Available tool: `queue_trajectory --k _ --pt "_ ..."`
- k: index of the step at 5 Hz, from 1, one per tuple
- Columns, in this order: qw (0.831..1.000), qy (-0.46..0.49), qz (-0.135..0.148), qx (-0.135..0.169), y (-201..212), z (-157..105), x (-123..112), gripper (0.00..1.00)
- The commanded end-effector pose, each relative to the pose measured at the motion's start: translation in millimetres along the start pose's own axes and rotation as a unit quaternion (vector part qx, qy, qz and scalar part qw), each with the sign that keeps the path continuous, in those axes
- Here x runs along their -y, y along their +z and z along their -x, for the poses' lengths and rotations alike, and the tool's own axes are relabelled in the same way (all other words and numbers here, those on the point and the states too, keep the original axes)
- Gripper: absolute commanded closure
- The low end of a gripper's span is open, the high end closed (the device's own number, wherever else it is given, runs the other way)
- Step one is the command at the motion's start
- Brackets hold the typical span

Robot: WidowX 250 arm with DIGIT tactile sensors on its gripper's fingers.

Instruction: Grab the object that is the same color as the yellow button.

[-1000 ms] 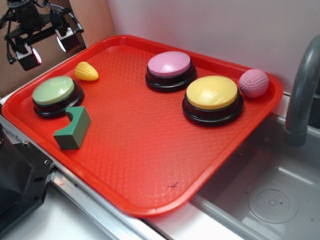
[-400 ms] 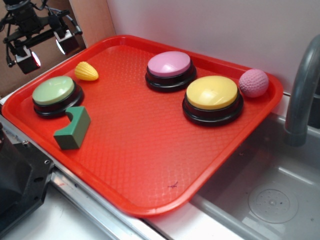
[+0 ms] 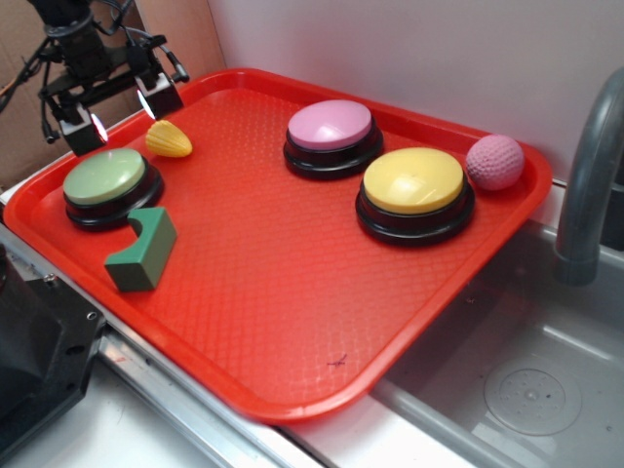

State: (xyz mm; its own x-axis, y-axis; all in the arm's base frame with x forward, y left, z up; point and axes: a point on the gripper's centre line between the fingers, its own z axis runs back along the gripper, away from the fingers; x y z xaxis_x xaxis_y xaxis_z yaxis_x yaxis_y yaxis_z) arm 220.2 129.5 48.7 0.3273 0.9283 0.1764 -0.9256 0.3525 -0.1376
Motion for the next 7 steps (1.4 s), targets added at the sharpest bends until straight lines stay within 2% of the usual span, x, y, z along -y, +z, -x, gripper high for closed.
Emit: queue_trajectory --k 1,2,3,4,5,6,7 --pt "1.0 -0.024 -0.004 0.006 -10 8 10 0.0" --pt "1.0 -0.011 -0.02 -0.006 -20 7 13 0.0" --pt "1.0 -0.007 -0.027 -0.004 -25 6 14 0.0" --pt "1.0 -0.015 -0.024 0.005 -29 -4 12 1.0" --pt "0.996 -0.087 0.015 0.033 3 3 19 1.0" --pt "0.976 -0.194 0.102 0.016 58 34 17 1.0" --pt "0.951 -0.279 0.135 0.017 112 63 17 1.0"
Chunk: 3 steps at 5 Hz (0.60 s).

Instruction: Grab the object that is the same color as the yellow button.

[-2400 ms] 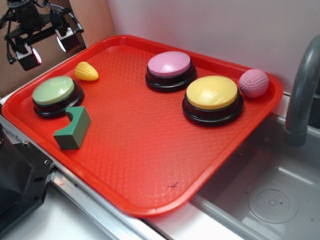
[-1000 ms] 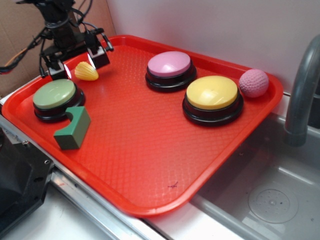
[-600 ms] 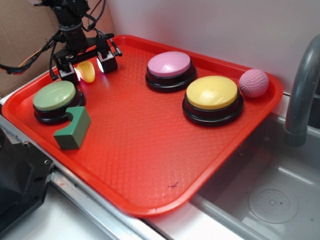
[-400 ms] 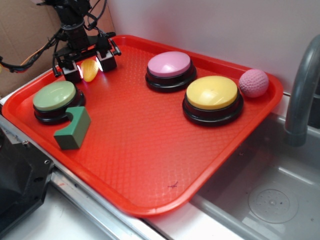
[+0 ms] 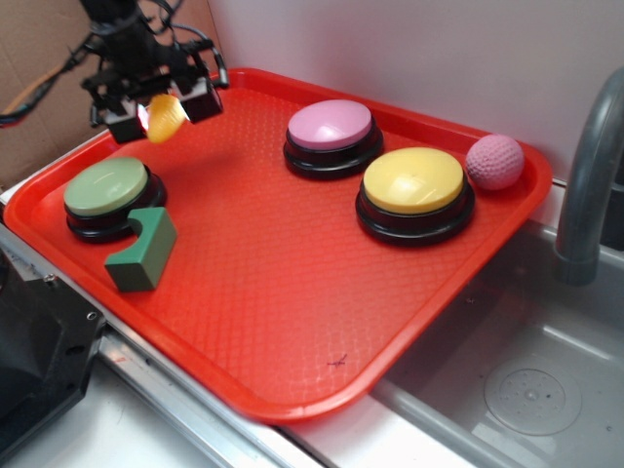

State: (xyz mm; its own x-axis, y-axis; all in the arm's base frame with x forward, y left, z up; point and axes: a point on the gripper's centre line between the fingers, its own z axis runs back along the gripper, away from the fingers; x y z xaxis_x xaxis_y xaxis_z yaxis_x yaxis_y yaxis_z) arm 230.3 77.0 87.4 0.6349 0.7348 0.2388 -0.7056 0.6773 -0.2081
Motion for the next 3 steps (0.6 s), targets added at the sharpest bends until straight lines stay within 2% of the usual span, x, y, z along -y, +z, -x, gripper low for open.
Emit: queue_trajectory --k 1,2,3 --pt "0.985 -0.157 0.07 -0.004 127 51 19 1.0" --pt "0.97 -0.228 0.08 0.003 150 62 26 1.0" --pt "0.957 -0.278 0.084 0.007 149 62 30 1.0"
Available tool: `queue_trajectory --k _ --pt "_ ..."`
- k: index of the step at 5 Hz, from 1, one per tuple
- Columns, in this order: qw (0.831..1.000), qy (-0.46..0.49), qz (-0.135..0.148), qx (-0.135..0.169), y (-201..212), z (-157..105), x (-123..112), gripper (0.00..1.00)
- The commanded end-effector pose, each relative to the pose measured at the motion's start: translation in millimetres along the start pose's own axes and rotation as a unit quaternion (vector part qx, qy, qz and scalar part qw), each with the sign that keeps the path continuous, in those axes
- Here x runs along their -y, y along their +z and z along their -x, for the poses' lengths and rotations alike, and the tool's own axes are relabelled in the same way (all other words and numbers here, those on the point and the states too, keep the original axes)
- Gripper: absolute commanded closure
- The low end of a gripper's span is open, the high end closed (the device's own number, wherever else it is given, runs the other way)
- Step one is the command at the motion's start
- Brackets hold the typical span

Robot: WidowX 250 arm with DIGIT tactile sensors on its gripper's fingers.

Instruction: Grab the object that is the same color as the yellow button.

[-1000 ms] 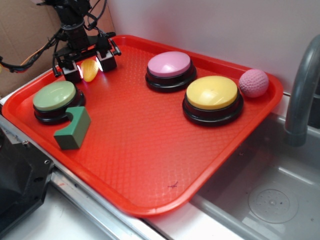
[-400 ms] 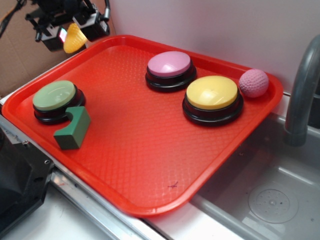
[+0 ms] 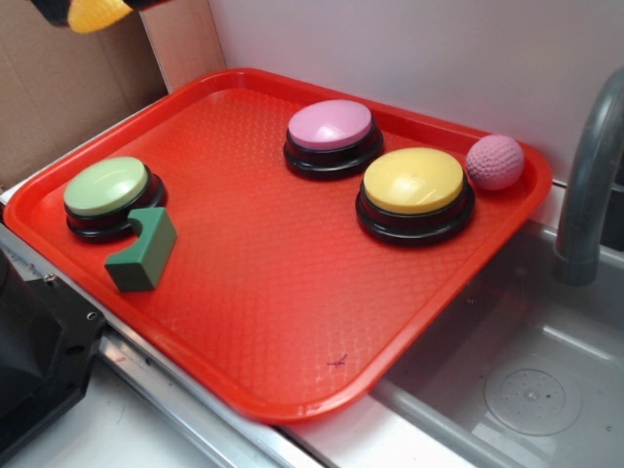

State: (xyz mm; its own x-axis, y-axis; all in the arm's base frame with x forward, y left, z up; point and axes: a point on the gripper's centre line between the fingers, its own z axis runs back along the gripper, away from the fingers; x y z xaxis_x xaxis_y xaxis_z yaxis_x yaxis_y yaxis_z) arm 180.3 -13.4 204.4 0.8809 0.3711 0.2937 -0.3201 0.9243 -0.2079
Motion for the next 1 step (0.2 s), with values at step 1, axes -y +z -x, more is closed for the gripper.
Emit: queue_trajectory --k 1 --pt "0.997 -0.07 0.002 0.014 9.0 -1.3 -18.2 1.0"
